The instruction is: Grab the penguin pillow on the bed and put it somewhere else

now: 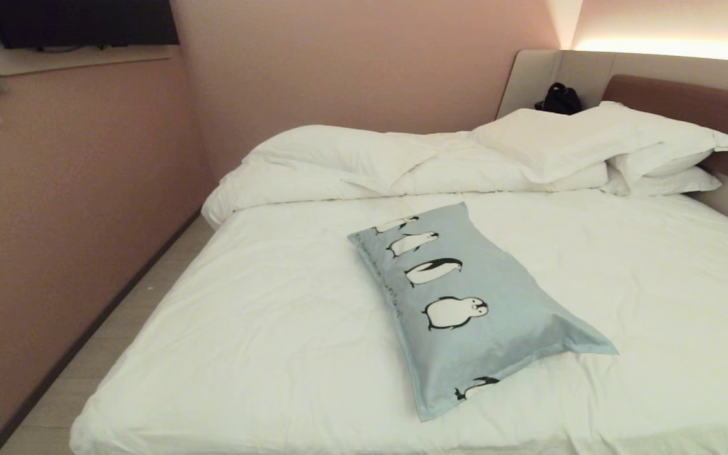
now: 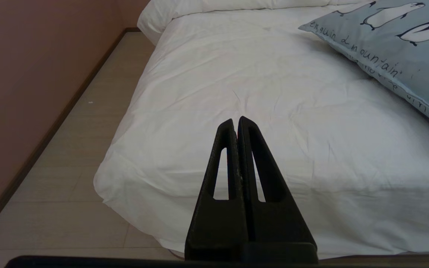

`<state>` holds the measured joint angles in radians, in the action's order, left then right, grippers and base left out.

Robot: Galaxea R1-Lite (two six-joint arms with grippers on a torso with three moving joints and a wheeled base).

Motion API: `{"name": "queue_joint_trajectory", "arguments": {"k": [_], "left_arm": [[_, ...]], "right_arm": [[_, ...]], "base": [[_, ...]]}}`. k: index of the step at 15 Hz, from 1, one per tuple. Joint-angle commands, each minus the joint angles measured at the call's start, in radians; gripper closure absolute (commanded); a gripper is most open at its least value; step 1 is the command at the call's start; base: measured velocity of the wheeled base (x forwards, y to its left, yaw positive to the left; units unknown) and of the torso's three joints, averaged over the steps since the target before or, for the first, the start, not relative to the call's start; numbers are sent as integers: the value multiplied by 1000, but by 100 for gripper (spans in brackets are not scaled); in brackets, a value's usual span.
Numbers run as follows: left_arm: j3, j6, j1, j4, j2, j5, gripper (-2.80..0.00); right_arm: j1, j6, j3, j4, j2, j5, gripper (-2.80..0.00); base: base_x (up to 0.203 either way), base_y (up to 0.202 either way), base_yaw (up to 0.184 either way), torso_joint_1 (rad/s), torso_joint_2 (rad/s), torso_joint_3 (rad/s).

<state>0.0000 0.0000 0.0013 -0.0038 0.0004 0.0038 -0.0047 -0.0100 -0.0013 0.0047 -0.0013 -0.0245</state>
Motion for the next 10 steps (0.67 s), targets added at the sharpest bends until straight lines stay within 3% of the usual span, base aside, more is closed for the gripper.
{"name": "queue_joint_trajectory", "arguments": {"k": [1, 10], "left_arm": [[0, 0, 0, -1, 0, 1, 0], [0, 0, 0, -1, 0, 1, 0]], "right_arm": [[0, -1, 0, 0, 1, 0, 0], [0, -1, 0, -1, 1, 0, 0]], "base": [[0, 0, 0, 0, 0, 0], [0, 0, 0, 0, 0, 0]]}}
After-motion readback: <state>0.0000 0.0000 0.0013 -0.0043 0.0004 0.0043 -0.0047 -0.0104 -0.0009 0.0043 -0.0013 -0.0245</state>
